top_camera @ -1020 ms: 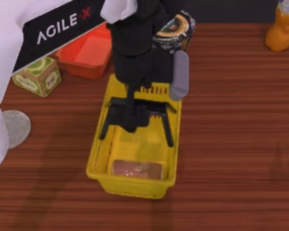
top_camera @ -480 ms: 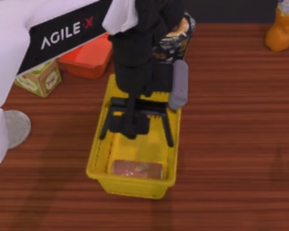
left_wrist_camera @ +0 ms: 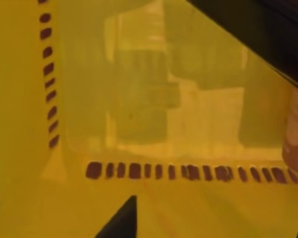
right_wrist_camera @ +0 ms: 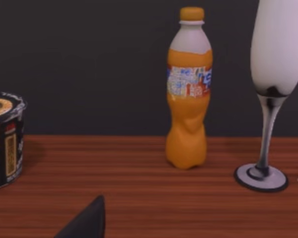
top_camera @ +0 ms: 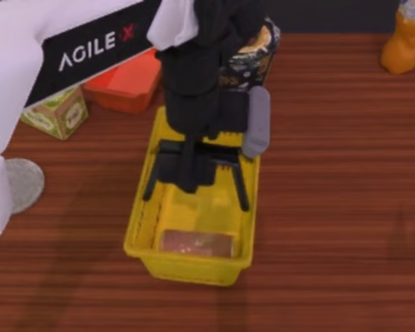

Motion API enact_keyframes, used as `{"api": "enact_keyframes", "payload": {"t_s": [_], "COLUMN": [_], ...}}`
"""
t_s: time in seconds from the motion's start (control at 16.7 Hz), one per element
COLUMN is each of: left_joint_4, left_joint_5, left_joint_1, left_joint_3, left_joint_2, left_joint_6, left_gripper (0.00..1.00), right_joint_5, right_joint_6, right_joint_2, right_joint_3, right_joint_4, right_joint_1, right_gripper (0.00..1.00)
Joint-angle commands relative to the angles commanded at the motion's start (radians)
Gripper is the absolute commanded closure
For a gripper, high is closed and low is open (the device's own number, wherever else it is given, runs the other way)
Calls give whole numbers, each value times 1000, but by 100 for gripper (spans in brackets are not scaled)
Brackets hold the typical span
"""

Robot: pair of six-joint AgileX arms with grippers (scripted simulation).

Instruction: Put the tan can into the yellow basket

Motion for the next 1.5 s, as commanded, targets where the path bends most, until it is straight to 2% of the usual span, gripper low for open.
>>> {"api": "enact_keyframes", "payload": {"t_s": [0.48,1.5], "left_joint_4": [0,0], "left_joint_5": [0,0], "left_joint_1": [0,0], "left_joint_3": [0,0], "left_joint_2": [0,0], "left_joint_6": [0,0], "left_gripper": [98,100], "right_joint_5": [0,0], "right_joint_6": [0,0], "right_joint_2": [0,0], "right_joint_3": [0,0], "right_joint_4": [0,0], "right_joint_1": [0,0], "right_gripper": [0,0]}}
